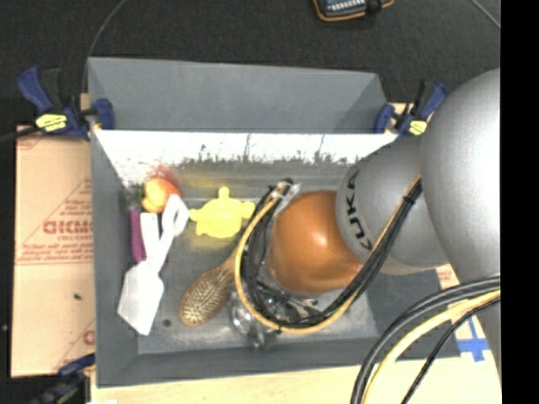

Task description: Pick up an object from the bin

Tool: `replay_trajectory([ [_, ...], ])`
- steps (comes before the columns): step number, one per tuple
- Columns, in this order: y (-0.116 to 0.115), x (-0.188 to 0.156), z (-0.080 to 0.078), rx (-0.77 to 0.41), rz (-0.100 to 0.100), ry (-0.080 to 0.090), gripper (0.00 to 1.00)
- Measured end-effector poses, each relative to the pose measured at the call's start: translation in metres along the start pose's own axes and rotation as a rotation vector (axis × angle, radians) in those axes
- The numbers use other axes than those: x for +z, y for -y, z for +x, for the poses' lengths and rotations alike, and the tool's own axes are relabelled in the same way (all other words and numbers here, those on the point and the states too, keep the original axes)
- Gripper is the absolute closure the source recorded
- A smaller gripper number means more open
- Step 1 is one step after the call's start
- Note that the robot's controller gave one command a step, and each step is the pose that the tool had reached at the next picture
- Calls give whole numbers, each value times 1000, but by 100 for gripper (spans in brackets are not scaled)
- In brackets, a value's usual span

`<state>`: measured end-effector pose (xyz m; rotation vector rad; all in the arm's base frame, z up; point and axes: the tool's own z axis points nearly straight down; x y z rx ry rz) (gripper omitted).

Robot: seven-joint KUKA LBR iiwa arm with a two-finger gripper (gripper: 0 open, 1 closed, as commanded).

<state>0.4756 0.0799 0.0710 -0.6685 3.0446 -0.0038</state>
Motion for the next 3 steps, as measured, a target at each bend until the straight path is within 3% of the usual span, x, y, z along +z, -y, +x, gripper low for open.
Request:
replay_trajectory([
  [2, 0, -15, 1, 1, -1, -2, 100],
  [3, 0, -64, 1, 2, -2, -7, 100],
])
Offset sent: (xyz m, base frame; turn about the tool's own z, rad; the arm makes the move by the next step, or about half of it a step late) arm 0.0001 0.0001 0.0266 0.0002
